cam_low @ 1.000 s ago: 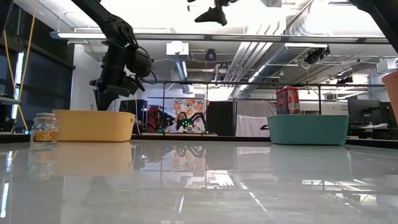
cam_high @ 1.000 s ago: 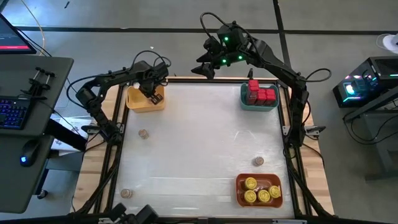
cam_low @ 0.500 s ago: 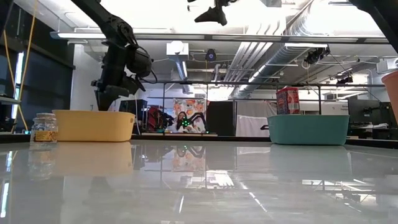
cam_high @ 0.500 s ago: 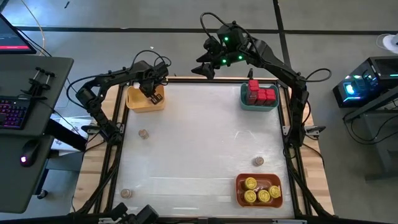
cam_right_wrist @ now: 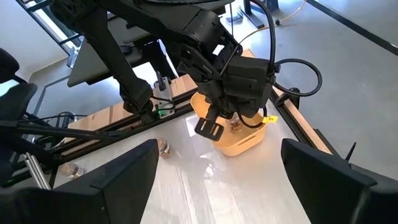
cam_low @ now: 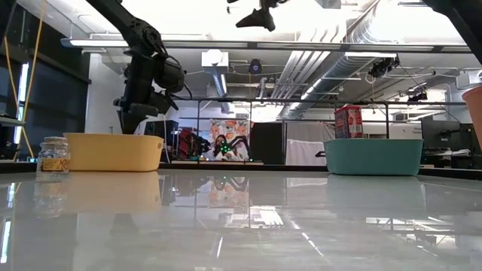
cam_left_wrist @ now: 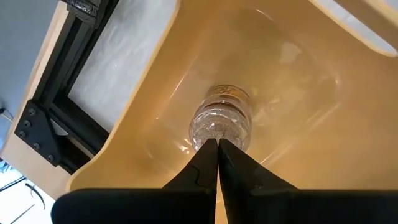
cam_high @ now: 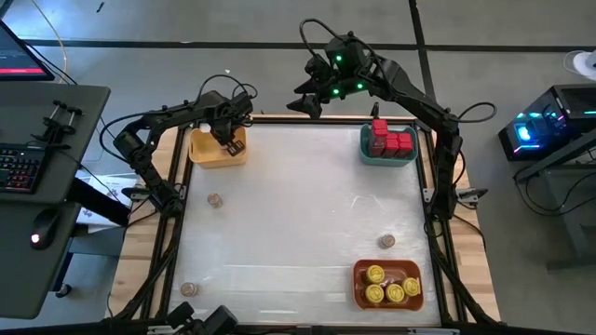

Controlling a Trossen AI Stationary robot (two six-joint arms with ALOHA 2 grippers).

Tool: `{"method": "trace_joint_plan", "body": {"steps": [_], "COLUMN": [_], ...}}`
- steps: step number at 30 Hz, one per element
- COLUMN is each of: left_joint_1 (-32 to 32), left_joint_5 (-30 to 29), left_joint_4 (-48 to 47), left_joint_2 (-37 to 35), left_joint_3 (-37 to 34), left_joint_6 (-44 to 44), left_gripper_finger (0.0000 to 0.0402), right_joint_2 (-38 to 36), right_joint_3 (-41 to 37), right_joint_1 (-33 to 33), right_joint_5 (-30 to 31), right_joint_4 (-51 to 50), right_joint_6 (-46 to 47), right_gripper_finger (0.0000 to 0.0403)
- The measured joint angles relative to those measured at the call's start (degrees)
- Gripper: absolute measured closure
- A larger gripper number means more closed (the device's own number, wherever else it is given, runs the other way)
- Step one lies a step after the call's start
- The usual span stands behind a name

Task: Sort spices by type
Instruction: Put the top brown seasoning bottle into the yellow bin

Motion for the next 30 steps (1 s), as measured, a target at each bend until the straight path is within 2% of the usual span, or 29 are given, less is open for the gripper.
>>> {"method": "trace_joint_plan", "body": {"steps": [17,30], "left_joint_1": [0.0,-2.3], "left_joint_5": [0.3,10.4], "left_joint_4": [-0.7,1.4], "left_joint_2": [3.0,2.0], "left_joint_3": [0.1,0.2], "left_joint_6": [1.2,1.9], "left_gripper_finger": [0.0401,0.0401], "right_joint_2": [0.0,0.0], "right_joint_3": [0.0,0.0], "right_joint_1": [0.0,0.0], "right_joint_5": [0.0,0.2], "right_joint_4": [-0.2,-0.1], "right_joint_6": [-0.3,-1.8], "right_gripper_finger": [0.0066,0.0066]}}
